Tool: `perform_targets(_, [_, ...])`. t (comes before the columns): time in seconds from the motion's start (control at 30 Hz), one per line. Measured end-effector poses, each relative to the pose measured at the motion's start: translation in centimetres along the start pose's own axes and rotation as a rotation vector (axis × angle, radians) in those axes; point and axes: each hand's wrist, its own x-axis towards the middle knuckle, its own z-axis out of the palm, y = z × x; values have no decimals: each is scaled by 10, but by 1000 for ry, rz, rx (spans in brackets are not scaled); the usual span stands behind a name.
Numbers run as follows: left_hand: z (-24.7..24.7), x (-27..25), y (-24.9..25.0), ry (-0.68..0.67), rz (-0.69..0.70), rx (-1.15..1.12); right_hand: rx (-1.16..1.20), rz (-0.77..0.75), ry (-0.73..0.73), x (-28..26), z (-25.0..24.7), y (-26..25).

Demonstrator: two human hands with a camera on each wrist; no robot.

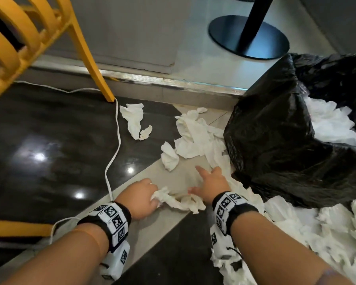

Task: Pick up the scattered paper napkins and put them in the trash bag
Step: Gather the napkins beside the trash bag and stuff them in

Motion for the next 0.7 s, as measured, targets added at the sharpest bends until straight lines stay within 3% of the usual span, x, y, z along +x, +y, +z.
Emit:
perform_targets(0.1, [-7, 2, -9, 79, -60, -30, -128, 59, -101, -3, 26, 7])
perform_targets(0.17, [-10, 14, -11, 97, -79, 17, -136, -9, -127, -8, 37, 12])
perform_targets(0.3, [-19, 52, 5, 188, 65, 79, -69, -125, -152, -21, 38, 21])
perform_targets(0.5, [-19, 101, 26, -99, 85, 225, 297, -122, -84, -36, 9, 37])
perform_targets(0.7, [-8, 93, 28, -125, 20, 339, 595, -54, 149, -32, -17, 48])
